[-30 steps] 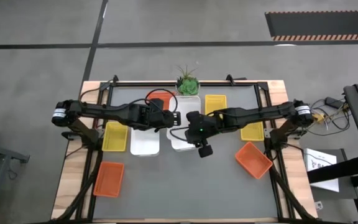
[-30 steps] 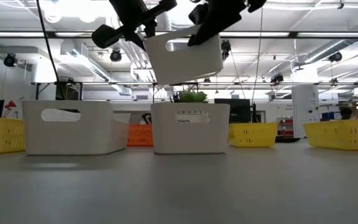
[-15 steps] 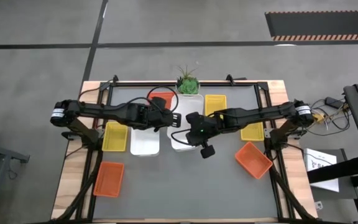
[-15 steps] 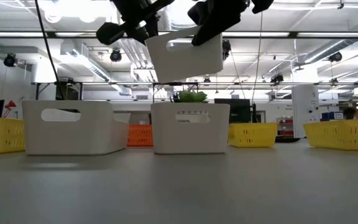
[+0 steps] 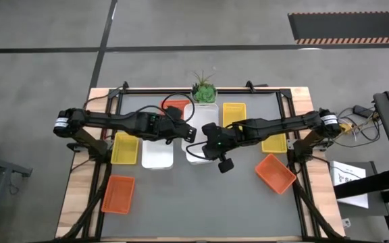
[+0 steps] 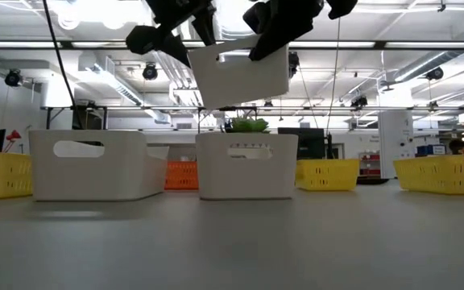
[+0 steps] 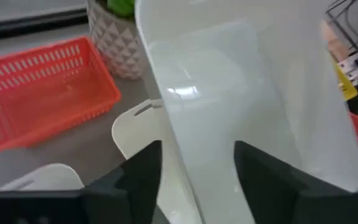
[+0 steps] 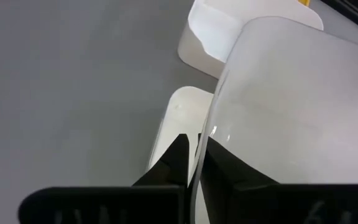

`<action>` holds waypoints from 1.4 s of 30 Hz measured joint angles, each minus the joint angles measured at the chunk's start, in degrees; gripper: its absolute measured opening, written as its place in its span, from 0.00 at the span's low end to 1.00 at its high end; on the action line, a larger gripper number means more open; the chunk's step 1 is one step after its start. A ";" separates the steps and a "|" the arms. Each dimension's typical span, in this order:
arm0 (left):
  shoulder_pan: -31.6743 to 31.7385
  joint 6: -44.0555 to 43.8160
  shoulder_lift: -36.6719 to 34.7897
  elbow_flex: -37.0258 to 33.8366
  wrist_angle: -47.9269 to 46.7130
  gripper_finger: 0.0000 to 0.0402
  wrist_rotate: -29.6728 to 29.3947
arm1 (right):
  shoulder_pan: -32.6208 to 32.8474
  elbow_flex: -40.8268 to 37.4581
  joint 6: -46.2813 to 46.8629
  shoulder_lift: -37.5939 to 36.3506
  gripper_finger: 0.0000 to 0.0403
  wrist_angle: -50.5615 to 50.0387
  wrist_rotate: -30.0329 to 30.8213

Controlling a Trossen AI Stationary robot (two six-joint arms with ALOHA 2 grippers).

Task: Stack baskets by color
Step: Stack the bottom white bin on the top right white bin

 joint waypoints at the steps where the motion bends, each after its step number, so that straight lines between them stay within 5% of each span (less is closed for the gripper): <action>1: 0.00 1.18 -0.70 -0.02 0.03 0.50 -0.12 | 0.00 -0.09 0.40 -0.01 0.03 0.01 -0.03; 11: -0.56 22.36 -8.95 -0.56 0.44 0.57 -1.82 | -1.23 -2.00 4.04 -0.08 0.03 2.91 -8.94; 16: -4.89 34.58 -12.87 -1.26 1.56 0.57 -8.64 | -2.72 -6.04 2.00 -0.09 0.03 8.24 -14.08; 25: -15.94 53.19 -18.22 -10.01 18.93 0.57 -10.26 | -7.57 -11.23 -3.15 -0.26 0.03 16.41 -24.36; 32: -20.08 56.17 -19.45 -17.61 31.54 0.57 -10.22 | -10.76 -15.07 -6.18 -1.89 0.03 19.10 -32.07; 42: -20.28 56.50 -19.52 -19.21 33.80 0.57 -10.33 | -12.10 -21.14 -6.16 -2.04 0.03 26.40 -32.63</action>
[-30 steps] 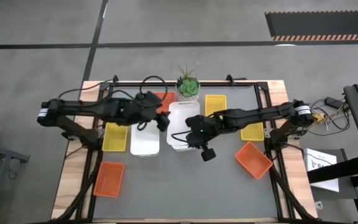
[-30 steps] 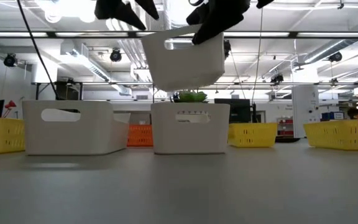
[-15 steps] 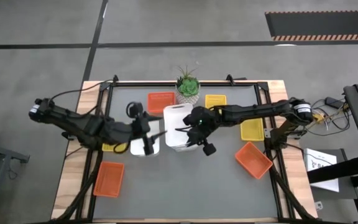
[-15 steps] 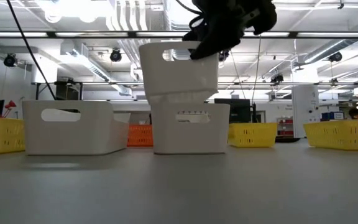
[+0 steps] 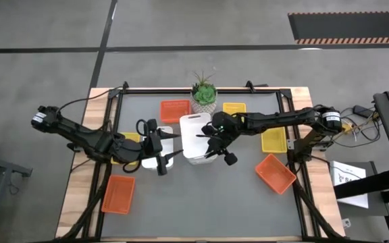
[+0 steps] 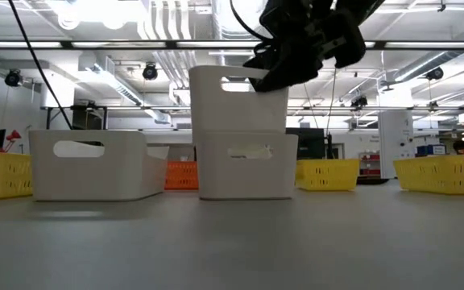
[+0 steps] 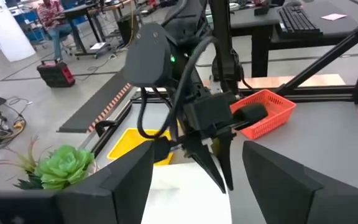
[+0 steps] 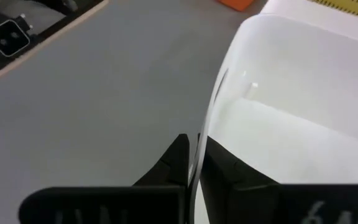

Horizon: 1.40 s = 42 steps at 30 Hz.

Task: Stack baskets by color
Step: Stack the bottom white bin on the top right white bin, then stack the top orange bin on the right orange bin

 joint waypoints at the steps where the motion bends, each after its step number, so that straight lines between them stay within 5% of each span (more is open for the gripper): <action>1: 0.02 0.14 -0.02 0.00 0.04 0.57 -0.02 | 0.02 -0.26 0.20 0.00 0.03 0.25 -0.03; 23: 0.11 1.64 -0.11 -0.04 2.45 0.57 -0.09 | -0.07 -0.25 2.00 -0.52 0.04 -2.35 1.72; 35: 0.11 1.48 0.32 -0.13 2.38 0.57 -0.07 | -0.55 -0.06 7.26 -0.50 0.36 -1.87 3.50; 42: 0.11 1.40 0.35 -0.81 2.45 0.57 -0.07 | -0.54 0.19 8.10 -2.76 0.40 -2.20 3.47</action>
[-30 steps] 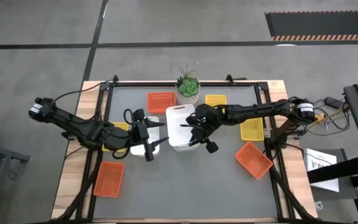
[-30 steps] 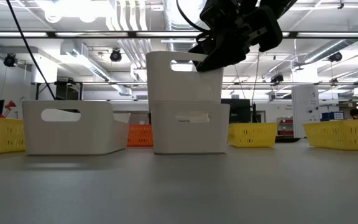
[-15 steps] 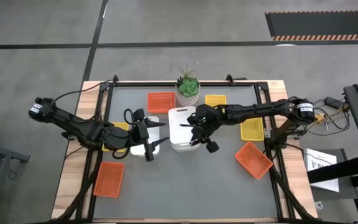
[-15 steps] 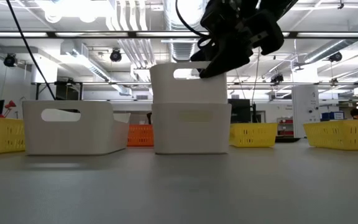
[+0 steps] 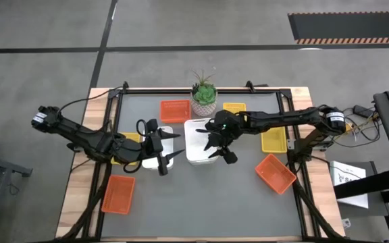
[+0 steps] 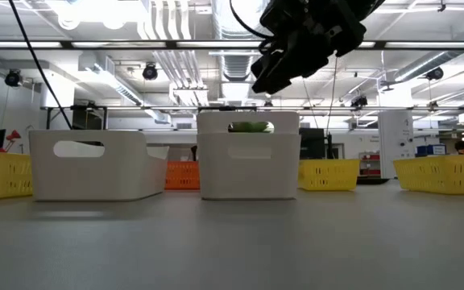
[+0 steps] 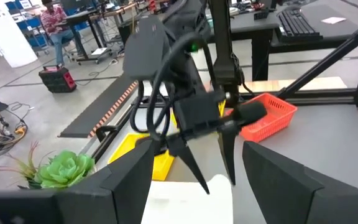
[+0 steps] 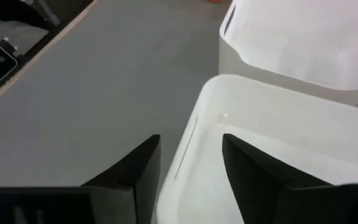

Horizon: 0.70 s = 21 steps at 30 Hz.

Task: Stack baskets by color
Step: Stack the top orange bin on the right orange bin

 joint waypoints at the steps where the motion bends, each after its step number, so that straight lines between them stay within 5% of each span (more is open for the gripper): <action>1: 0.00 -0.02 0.00 -0.27 0.04 0.57 0.00 | 0.01 0.00 0.02 -0.36 0.39 0.02 0.00; 8: 0.02 -0.96 0.00 -3.32 0.09 0.57 -2.32 | 0.01 -0.59 -0.35 -4.11 0.21 -1.10 0.00; 13: 0.08 -1.67 0.00 -5.49 0.23 0.57 -9.36 | 0.59 -5.10 -1.01 -8.66 0.05 0.99 0.02; 17: 0.45 -1.71 0.00 -7.43 0.18 0.57 -17.08 | 1.66 -11.84 2.86 -12.79 0.02 10.42 1.54; 21: 0.43 -1.77 0.45 -8.57 0.20 0.57 -17.73 | 2.05 -18.09 5.67 -16.59 0.02 17.51 2.93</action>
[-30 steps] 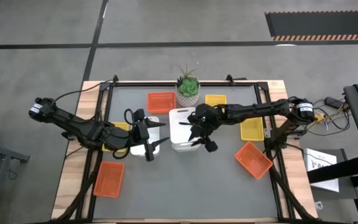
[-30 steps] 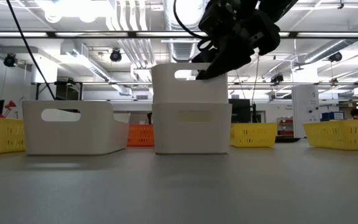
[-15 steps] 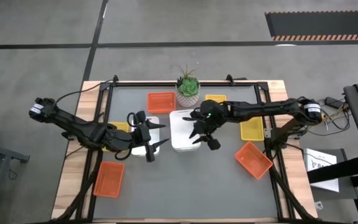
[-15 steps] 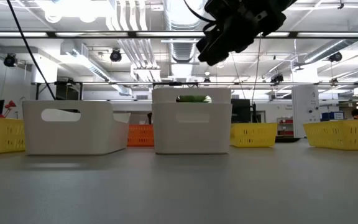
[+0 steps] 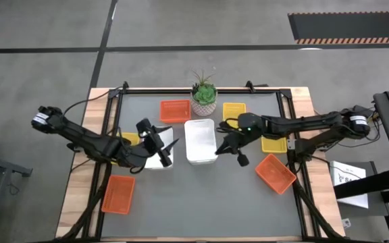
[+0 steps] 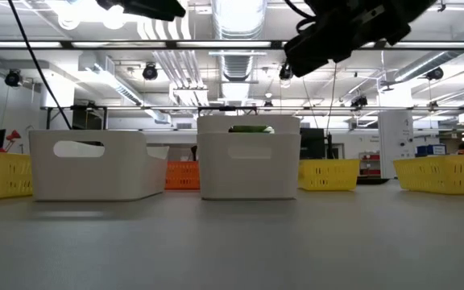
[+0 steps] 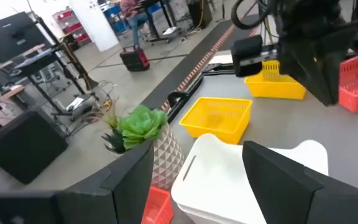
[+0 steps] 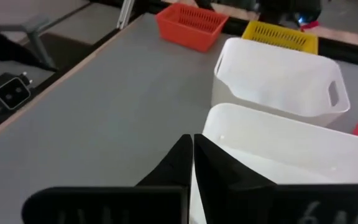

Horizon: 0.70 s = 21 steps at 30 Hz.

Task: Stack baskets by color
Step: Stack the top orange bin on the right orange bin

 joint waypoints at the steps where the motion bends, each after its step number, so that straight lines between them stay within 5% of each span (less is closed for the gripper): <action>1: 0.17 0.00 0.24 -0.18 -0.09 0.57 0.02 | 0.00 -1.18 0.23 -0.87 0.02 0.91 0.10; 5: 1.84 -0.02 1.05 -0.30 -0.02 0.57 1.08 | -0.02 -3.88 0.61 -5.02 0.02 2.47 1.39; 12: 7.49 -0.26 1.29 -0.34 -0.09 0.57 14.78 | 0.31 -4.85 1.00 -11.34 0.02 0.59 2.43; 21: 14.79 -6.31 1.49 -0.64 -2.10 0.57 16.50 | 0.87 -9.67 1.39 -16.77 0.02 -1.02 2.51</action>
